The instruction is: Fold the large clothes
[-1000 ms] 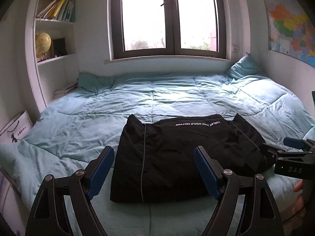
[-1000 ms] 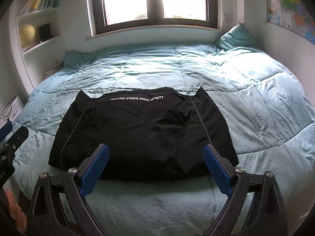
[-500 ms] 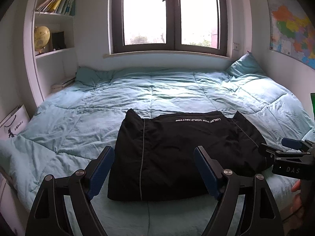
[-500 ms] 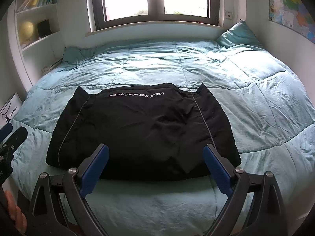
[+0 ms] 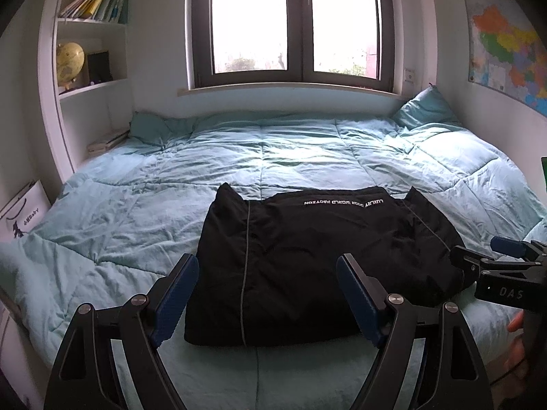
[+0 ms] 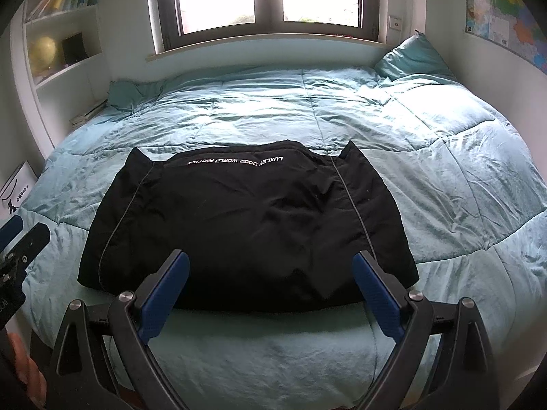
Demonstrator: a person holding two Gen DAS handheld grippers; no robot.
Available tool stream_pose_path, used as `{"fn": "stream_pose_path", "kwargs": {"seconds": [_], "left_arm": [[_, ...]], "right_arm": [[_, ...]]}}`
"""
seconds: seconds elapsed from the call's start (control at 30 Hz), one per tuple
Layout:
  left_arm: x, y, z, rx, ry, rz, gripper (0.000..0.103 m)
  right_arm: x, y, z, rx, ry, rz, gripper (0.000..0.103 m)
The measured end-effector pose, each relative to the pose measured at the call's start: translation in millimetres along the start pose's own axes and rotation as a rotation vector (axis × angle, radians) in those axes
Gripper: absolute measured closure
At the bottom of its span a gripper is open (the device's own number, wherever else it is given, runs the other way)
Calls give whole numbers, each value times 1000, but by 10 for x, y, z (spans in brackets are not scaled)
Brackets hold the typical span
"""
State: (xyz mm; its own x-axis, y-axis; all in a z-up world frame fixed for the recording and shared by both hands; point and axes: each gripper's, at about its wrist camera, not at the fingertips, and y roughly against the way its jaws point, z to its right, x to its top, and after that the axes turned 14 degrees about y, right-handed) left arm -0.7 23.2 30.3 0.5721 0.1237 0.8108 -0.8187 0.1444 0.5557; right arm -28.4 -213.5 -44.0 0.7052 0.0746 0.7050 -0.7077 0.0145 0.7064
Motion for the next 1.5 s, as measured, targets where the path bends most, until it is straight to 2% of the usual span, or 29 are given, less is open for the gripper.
{"fn": "stream_pose_path", "kwargs": {"seconds": [1.07,1.33,1.5], "left_arm": [[-52,-135,7,12,-18,-30,19],[-39,-155,-21,-19,-8,-47,19],[-52,-168,-6,-2,-29,-40,19]], "right_arm": [[-27,-124,-151,18,15,-27,6],[-39,-160,-171,26,11,-43,6],[-53,-179,-169,37,5,-50,6]]}}
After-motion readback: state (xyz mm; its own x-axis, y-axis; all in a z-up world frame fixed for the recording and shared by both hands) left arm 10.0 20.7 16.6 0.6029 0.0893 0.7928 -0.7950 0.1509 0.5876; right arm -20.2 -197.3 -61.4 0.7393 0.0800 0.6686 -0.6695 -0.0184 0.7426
